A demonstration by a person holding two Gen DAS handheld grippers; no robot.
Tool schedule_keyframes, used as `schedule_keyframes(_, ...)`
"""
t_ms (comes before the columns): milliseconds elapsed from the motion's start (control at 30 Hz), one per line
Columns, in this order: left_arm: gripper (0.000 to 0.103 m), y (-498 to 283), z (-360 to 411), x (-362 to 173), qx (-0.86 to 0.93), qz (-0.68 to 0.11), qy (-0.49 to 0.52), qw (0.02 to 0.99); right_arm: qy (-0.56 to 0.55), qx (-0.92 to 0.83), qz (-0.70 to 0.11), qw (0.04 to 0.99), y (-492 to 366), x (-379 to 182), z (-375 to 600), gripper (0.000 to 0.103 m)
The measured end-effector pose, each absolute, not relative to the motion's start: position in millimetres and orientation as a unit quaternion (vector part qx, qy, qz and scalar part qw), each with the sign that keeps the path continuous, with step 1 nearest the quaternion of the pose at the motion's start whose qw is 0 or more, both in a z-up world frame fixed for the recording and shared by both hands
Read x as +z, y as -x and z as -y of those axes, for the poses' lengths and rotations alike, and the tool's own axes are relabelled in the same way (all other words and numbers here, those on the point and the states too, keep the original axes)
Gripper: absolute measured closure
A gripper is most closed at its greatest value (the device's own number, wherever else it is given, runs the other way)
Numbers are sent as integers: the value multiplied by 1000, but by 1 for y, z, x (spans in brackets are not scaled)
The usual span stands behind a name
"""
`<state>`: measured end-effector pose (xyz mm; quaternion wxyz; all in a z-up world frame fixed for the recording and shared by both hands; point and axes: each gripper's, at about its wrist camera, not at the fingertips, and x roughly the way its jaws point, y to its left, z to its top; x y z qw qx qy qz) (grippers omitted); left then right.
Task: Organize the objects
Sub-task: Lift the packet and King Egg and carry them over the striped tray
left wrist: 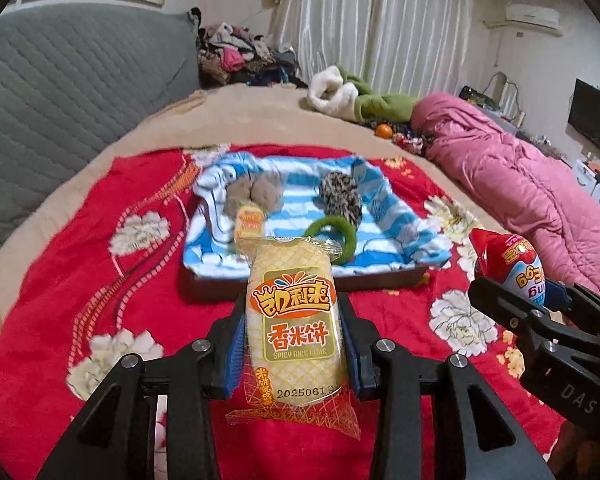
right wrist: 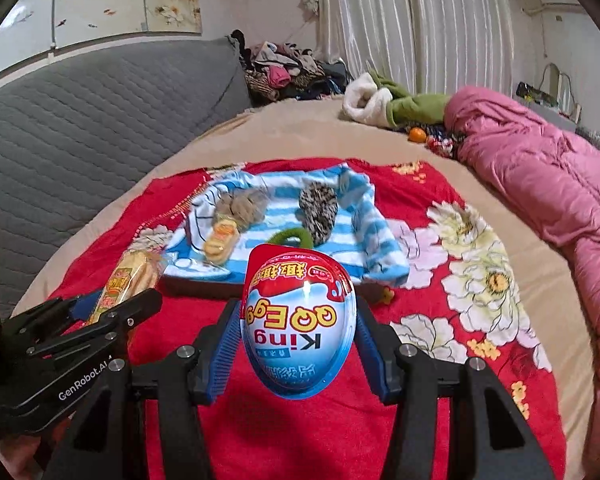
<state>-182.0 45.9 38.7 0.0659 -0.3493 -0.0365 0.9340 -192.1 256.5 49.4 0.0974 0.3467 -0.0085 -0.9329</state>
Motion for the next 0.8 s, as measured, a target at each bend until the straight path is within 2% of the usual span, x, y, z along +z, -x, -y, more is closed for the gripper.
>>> schedule_keyframes(400, 62, 181, -29, 85, 947, 28, 316, 50, -310, -945, 0, 100, 189, 98, -247, 49)
schedule_keyframes(800, 62, 202, -29, 91, 948, 21, 314, 47, -296, -949, -4, 105, 205, 114, -242, 49)
